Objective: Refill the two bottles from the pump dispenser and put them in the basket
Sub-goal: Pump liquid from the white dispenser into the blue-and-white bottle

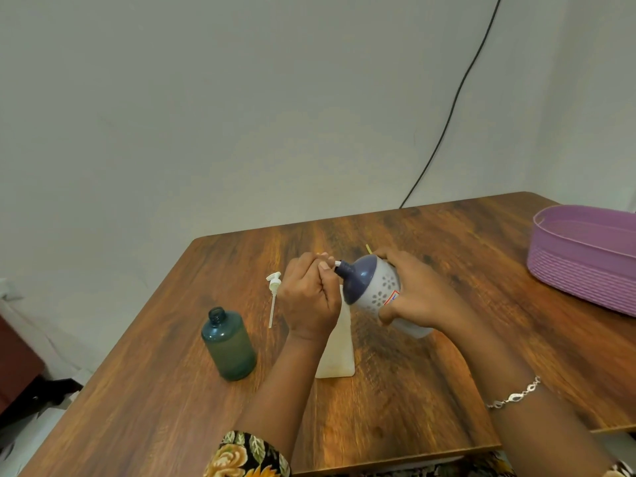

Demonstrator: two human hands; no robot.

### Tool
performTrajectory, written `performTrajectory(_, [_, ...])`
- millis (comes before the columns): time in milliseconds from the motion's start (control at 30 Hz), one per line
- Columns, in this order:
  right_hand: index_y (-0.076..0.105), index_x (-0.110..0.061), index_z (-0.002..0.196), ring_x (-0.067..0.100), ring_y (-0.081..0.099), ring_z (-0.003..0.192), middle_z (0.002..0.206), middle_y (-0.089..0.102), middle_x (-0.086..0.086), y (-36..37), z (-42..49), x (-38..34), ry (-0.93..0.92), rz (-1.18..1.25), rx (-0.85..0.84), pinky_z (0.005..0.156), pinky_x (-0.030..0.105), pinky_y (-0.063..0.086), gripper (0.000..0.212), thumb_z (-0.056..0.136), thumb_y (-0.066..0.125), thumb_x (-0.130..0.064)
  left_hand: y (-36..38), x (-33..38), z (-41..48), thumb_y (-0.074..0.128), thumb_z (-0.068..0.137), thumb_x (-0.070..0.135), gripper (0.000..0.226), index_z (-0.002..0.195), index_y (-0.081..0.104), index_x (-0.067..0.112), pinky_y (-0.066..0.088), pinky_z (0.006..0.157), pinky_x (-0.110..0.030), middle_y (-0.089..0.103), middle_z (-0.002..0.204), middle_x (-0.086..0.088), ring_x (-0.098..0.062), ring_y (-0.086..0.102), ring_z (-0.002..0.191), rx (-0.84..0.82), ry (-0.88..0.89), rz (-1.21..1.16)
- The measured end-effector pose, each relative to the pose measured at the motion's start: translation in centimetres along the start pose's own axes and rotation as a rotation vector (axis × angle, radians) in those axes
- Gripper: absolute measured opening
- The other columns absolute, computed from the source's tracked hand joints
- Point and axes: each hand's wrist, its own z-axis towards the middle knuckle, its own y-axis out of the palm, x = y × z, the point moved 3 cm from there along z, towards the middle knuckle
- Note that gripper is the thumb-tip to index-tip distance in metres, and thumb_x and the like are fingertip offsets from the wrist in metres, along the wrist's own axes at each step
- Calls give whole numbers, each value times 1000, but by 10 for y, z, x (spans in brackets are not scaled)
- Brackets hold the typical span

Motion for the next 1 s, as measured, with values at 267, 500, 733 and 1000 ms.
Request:
performTrajectory(267, [40, -24, 128, 13, 45, 102, 117, 46, -3, -1, 3, -2, -11, -9, 1, 72, 25, 39, 84, 57, 82, -17, -2, -2, -5, 31, 98, 23, 51, 74, 69, -2, 45, 59, -19, 67, 72, -12, -19, 62, 66, 13, 14, -5])
performTrajectory(500, [41, -24, 127, 12, 45, 100, 116, 47, -3, -2, 1, 0, -10, 26, 12, 70, 22, 40, 81, 57, 82, -16, -1, 1, 5, 36, 90, 14, 40, 72, 68, -2, 41, 57, -19, 66, 71, -12, -19, 60, 63, -15, 29, -3])
performTrajectory(733, [43, -23, 125, 12, 45, 96, 110, 46, -5, -5, 2, 0, -22, 35, 18, 65, 19, 38, 81, 54, 82, -13, -1, -2, -4, 32, 96, 21, 49, 74, 69, -2, 48, 59, -26, 68, 74, -12, -19, 63, 68, 10, 26, -1])
performTrajectory(1000, [42, -23, 127, 13, 45, 98, 112, 46, -5, -7, 0, 0, -23, 48, 15, 70, 24, 40, 82, 55, 82, -12, -3, 3, 7, 36, 90, 15, 41, 70, 67, -2, 43, 55, -22, 65, 69, -11, -19, 60, 63, -46, 47, -4])
